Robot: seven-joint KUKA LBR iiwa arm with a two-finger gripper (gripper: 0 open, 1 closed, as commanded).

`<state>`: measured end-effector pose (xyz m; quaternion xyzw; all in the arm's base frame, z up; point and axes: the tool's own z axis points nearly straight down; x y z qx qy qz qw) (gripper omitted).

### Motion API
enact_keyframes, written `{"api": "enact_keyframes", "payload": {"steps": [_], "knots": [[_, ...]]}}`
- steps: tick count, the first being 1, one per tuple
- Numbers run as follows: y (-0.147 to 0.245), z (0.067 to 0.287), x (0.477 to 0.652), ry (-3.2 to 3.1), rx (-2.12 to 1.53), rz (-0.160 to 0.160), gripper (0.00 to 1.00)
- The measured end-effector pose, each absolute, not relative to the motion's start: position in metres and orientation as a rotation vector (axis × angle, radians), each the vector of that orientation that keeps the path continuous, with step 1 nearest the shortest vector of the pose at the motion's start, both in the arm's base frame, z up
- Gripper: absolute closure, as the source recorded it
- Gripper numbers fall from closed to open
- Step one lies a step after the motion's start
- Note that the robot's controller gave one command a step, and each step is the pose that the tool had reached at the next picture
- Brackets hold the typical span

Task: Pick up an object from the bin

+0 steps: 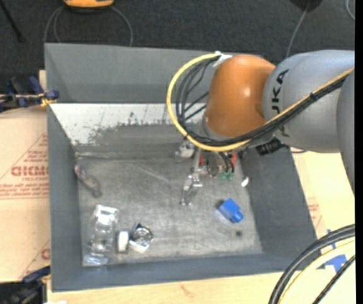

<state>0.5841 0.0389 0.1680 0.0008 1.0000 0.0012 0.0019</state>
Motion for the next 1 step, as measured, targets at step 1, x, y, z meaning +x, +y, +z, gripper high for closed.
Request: {"api": "enact_keyframes", "payload": {"steps": [1], "knots": [[-0.0583,0.2183,0.4905,3.134,-0.191,-0.006,0.00]]}}
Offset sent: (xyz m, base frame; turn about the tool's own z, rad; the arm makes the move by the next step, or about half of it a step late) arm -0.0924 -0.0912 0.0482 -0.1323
